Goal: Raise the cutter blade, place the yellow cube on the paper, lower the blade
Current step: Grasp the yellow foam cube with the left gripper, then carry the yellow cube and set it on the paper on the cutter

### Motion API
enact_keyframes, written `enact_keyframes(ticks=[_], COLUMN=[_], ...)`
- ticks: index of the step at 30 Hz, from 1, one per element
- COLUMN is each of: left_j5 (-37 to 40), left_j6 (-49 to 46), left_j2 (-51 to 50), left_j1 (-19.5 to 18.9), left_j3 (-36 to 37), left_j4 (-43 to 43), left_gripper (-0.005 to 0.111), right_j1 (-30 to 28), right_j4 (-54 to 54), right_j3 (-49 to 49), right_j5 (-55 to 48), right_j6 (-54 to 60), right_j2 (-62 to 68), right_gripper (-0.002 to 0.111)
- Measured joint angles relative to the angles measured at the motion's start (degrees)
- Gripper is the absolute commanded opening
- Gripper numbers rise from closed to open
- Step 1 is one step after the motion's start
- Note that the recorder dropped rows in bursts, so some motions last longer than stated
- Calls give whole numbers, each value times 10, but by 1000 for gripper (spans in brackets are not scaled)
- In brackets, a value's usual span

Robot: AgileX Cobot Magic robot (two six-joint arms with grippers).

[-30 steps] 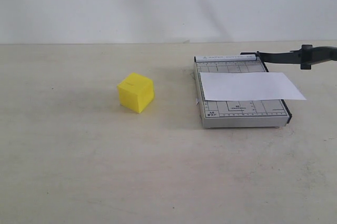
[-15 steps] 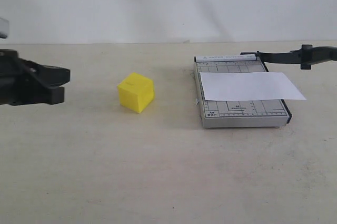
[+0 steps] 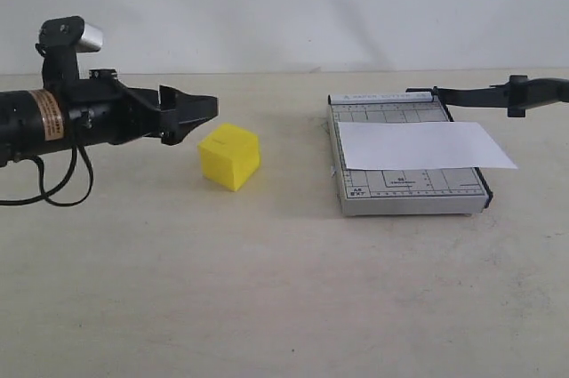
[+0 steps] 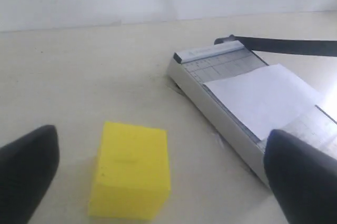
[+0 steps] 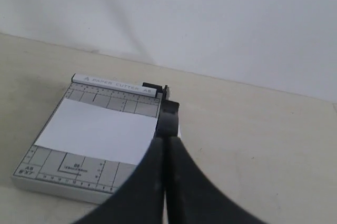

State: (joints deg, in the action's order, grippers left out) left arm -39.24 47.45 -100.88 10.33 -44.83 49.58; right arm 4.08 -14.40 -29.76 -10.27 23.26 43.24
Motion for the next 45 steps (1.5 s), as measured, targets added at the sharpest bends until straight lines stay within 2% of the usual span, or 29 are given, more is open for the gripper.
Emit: enact_keyframes(ticks=[2,4,5,8,12,19,20,22,29,36,40,43,45], left_j5=[9,59,98,157,221,231,234,238,269,414,432,430,430], left_j6=[-43,-99,-131,-183,-196,-197,-197,-197,-197,-142,-134,-157,-189], left_j2=[-24,-49,-66,-113,-172,-223,-224,-225,-223,-151,-65,-26,-22], left_j1=[5,29,57,105,108,108,108,108,108,108,111,137,183], left_j3=[-24,-55,-77,-142,-216,-235,-235,-235,-237,-237,-237,-248,-260], left_j4=[-11,-1,2,-22,-63,-66,-66,-66,-68,-68,-66,-51,-42], left_gripper=[107,106,106,106,106,103,100,85,5,4,4,4,4], right_j1=[0,0,0,0,0,0,0,0,0,0,0,0,0], right_j4=[1,2,2,2,2,23,26,34,41,41,41,41,41], right_j3=[1,1,1,1,1,1,1,1,1,1,1,1,1], right_j5=[-21,-40,-44,-47,-56,-69,-69,-69,-62,-44,-44,-46,-46], right_j6=[-3,-5,-5,-6,-8,-8,-8,-8,-8,-8,-9,-10,-10], right_j2=[0,0,0,0,0,0,0,0,0,0,0,0,4], right_gripper=[0,0,0,0,0,0,0,0,0,0,0,0,0])
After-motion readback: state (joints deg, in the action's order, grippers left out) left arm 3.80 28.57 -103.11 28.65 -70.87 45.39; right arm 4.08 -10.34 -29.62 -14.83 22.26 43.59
